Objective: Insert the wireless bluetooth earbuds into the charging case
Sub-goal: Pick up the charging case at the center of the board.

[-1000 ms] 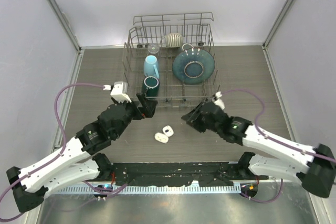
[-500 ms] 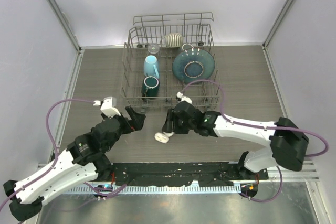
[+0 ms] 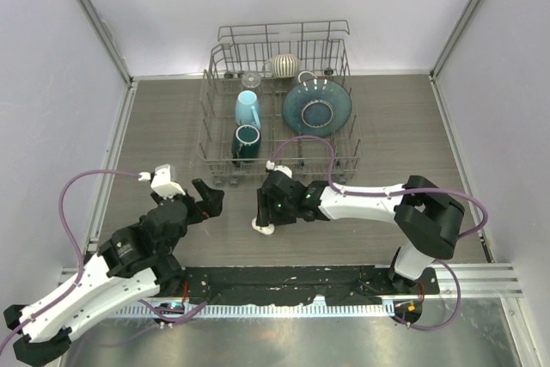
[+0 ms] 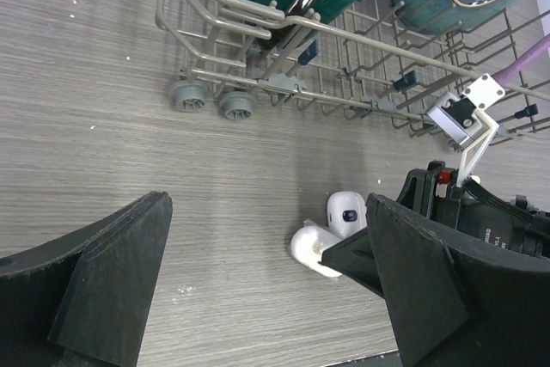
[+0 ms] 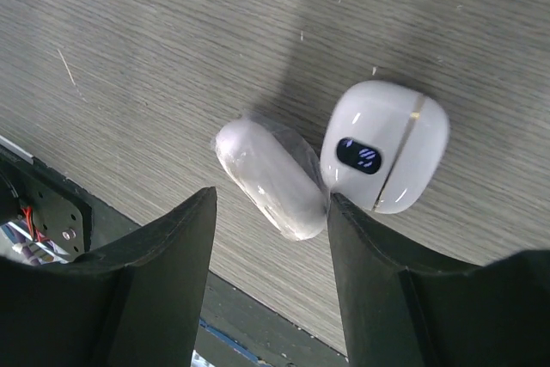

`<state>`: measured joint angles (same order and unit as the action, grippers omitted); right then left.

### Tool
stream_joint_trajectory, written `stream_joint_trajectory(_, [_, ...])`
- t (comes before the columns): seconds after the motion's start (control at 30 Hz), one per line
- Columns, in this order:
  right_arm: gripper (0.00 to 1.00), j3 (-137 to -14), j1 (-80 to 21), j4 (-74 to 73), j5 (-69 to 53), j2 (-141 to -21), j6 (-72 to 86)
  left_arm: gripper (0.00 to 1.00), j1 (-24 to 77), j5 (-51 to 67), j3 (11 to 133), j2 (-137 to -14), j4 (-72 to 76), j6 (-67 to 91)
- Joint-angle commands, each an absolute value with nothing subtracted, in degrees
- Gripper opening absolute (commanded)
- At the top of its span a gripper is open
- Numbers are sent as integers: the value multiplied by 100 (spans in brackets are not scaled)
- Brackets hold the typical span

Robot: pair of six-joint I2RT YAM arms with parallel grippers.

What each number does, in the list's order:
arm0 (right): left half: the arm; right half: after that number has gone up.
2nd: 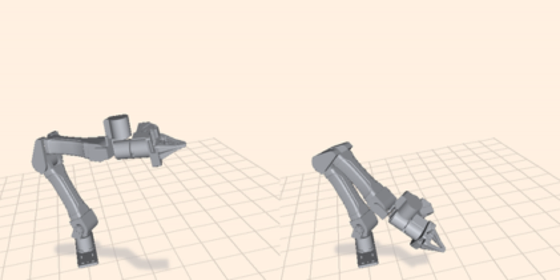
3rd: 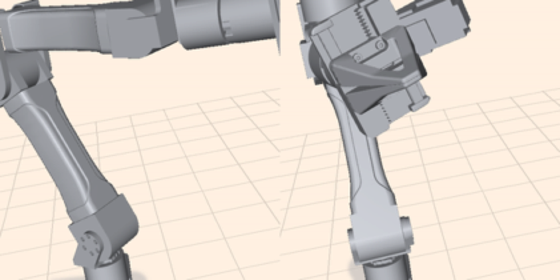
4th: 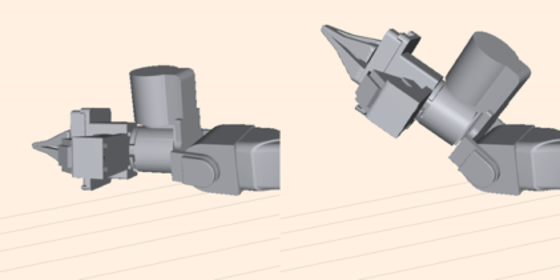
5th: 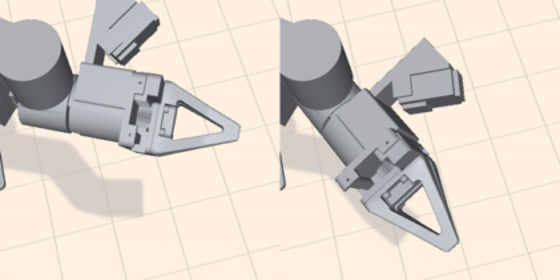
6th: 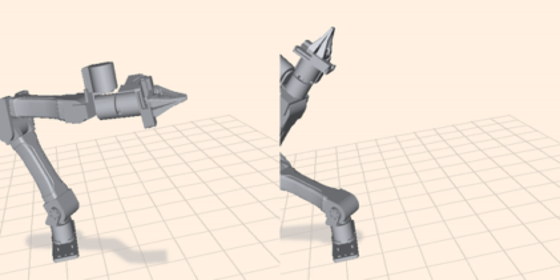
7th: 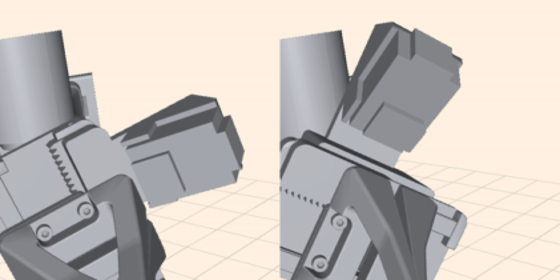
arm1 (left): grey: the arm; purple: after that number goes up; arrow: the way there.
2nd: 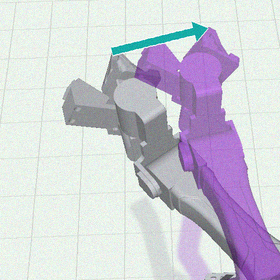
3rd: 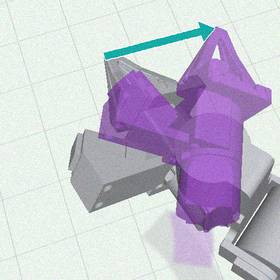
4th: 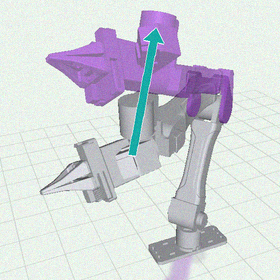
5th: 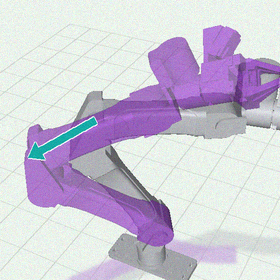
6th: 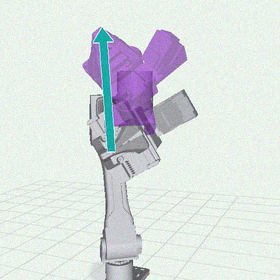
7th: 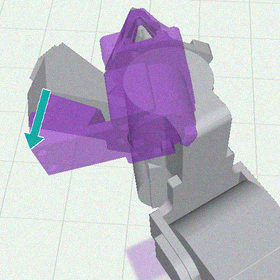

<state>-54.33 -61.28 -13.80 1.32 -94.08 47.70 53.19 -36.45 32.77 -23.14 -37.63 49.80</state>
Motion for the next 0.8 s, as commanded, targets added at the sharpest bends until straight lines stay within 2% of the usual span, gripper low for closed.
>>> stream_joint_trajectory(0.0, [59, -5643, -6258, -1248, 123, -9466, 4711, 100, 5335, -3964, 3454, -2162, -3955, 5080])
stream_joint_trajectory(0.3, [59, -5739, -6451, -1266, 70, -9826, 4693, 100, 5335, -4017, 3463, -1934, -4148, 5168])
stream_joint_trajectory(0.57, [46, -5889, -6504, -1345, 246, -10107, 4772, 100, 5335, -4043, 3463, -1749, -4289, 5221])
stream_joint_trajectory(0.67, [25, -5950, -6504, -1380, 368, -10134, 4772, 100, 5335, -4060, 3472, -1688, -4403, 5247])
stream_joint_trajectory(0.7, [13, -5976, -6547, -1493, 439, -10134, 4729, 100, 5335, -4078, 3472, -1661, -4447, 5256])
stream_joint_trajectory(0.77, [8, -6143, -6635, -1634, 658, -10081, 4632, 100, 5335, -4122, 3480, -1600, -4491, 5273])
